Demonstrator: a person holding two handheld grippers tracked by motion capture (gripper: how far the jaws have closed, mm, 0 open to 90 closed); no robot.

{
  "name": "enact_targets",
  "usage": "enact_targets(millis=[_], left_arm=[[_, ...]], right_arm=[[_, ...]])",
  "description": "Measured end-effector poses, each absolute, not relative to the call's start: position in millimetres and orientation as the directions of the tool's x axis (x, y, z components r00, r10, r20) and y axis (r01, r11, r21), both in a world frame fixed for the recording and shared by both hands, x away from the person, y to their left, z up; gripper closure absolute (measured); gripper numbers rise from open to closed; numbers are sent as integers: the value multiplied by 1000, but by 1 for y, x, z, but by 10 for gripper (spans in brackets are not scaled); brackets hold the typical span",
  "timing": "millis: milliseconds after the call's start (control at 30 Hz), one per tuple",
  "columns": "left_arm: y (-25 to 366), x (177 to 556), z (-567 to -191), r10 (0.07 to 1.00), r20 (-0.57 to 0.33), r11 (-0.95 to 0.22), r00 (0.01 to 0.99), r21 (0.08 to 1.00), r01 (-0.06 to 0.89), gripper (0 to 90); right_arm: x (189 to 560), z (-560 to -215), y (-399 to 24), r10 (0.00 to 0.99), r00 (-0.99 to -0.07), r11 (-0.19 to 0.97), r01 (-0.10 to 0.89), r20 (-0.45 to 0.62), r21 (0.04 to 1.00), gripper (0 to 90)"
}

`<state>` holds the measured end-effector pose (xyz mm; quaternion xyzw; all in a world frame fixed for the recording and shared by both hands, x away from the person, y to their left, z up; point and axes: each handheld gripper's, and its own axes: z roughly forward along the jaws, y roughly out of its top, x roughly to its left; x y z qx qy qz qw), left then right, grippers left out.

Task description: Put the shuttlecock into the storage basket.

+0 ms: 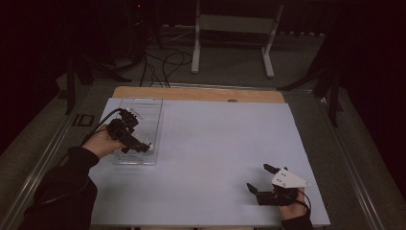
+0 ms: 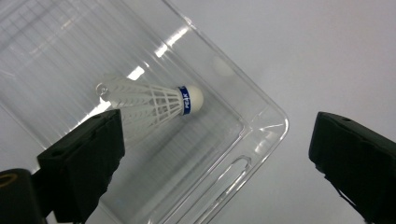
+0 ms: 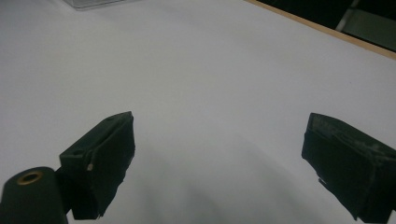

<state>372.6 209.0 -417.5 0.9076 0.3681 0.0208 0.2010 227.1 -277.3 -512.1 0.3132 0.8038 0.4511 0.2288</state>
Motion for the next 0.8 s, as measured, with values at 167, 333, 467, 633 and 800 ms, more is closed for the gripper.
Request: enact_targets(millis=[167,333,467,633,800], left_arm=[[205,370,-416,670,-98,-656,736,384,649,18],[200,369,-414,649,-92,-674,755,391,627,4],[197,368,-412,643,-88,-672,761,412,616,4],[194,368,-408,648,-94,-655,756,438,616,4],[190,368,-407,645,-100,-650,758,449,613,4]], right_arm=[[227,-512,-277,708,-701,397,296,-85,869,95],[227,-512,-277,707,-702,398,298,-83,867,95],[227,-512,-277,708,-702,396,300,-81,868,95],[227,-512,-277,708,-701,396,300,-81,868,95],[227,-512,-277,708,-702,395,300,-80,868,95]])
